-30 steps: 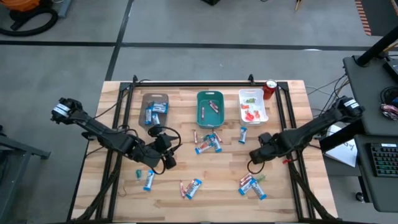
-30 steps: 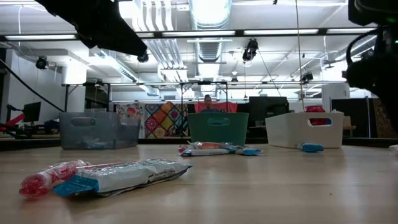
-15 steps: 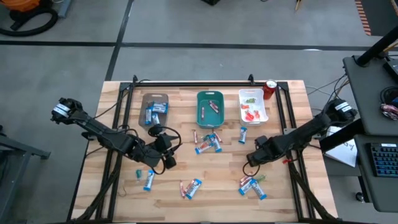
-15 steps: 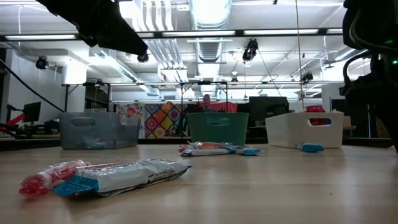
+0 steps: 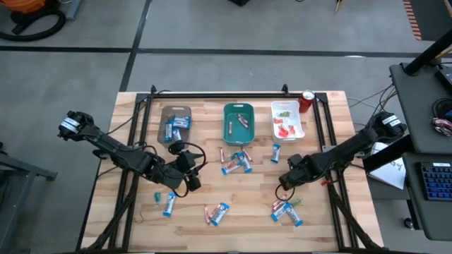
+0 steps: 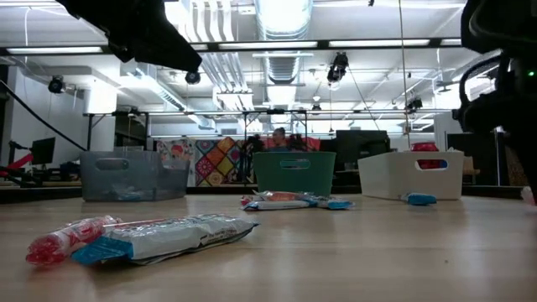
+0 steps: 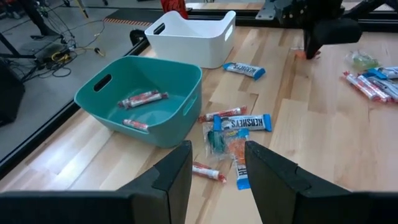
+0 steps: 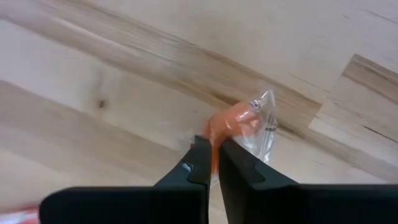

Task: Sort candy
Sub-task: Put the orange gummy into the white bin, then put the blue gummy into the white bin

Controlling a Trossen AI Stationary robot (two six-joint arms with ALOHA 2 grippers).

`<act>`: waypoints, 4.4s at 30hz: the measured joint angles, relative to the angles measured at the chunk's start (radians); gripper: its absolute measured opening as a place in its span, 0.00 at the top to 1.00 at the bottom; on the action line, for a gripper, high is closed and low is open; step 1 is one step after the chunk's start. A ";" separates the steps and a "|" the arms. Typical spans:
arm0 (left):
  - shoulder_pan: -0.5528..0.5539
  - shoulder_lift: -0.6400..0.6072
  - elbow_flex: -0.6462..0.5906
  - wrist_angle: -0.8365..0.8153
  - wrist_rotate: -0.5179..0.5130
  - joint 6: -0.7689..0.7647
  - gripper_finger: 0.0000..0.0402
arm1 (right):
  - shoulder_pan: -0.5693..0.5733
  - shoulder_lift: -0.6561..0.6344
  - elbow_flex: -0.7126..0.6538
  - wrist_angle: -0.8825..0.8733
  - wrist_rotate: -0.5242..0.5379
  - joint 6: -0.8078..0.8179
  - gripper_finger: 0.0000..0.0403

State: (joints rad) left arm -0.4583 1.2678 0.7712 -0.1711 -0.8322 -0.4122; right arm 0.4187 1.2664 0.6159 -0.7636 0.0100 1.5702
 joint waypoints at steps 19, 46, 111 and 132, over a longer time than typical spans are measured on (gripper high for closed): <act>0.000 0.000 0.001 0.048 0.012 -0.081 0.67 | -0.255 -0.191 0.215 0.010 0.485 -0.534 0.97; -0.001 0.000 0.001 0.052 0.064 -0.185 0.67 | -0.851 -0.001 0.220 -0.005 0.486 -0.952 0.72; -0.355 -0.002 0.116 -0.668 0.700 -1.410 0.68 | -0.214 -0.124 0.382 0.051 0.386 -0.881 0.67; -0.356 0.183 0.011 -0.743 0.772 -1.561 0.70 | -0.214 -0.124 0.375 0.098 0.394 -0.875 0.67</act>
State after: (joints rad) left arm -0.8146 1.4507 0.7825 -0.9137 -0.0603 -1.9732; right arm 0.2050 1.1423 0.9909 -0.6661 0.4041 0.6955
